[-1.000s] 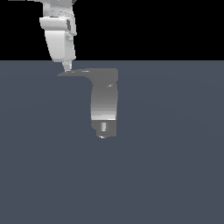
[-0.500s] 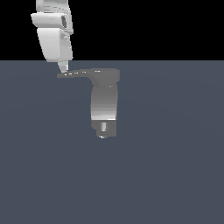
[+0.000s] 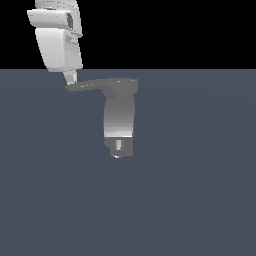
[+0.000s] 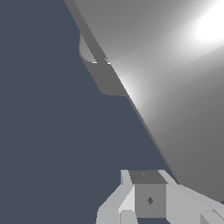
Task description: Turn on the faucet by rotating a designated handle.
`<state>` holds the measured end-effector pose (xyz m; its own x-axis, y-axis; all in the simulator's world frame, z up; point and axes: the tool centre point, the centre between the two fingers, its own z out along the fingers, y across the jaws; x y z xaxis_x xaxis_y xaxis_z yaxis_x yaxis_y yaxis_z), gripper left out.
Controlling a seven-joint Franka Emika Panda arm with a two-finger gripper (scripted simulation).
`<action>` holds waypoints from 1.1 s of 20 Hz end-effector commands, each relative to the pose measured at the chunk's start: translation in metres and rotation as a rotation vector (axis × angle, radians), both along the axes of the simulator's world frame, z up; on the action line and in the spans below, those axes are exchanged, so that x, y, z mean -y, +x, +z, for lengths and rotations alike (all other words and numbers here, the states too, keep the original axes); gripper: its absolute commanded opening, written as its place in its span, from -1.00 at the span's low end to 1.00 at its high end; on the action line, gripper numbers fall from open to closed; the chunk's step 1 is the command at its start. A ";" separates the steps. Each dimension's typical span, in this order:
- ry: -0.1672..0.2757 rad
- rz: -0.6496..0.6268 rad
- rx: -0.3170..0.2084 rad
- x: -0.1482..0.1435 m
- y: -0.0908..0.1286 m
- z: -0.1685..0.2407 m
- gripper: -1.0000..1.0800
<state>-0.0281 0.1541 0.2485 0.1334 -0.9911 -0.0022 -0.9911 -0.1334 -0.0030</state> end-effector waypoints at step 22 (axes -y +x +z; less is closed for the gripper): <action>-0.002 -0.005 -0.001 0.033 -0.056 0.000 -1.00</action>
<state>-0.0812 0.1327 0.2485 0.1415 -0.9899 -0.0023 -0.9899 -0.1415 -0.0032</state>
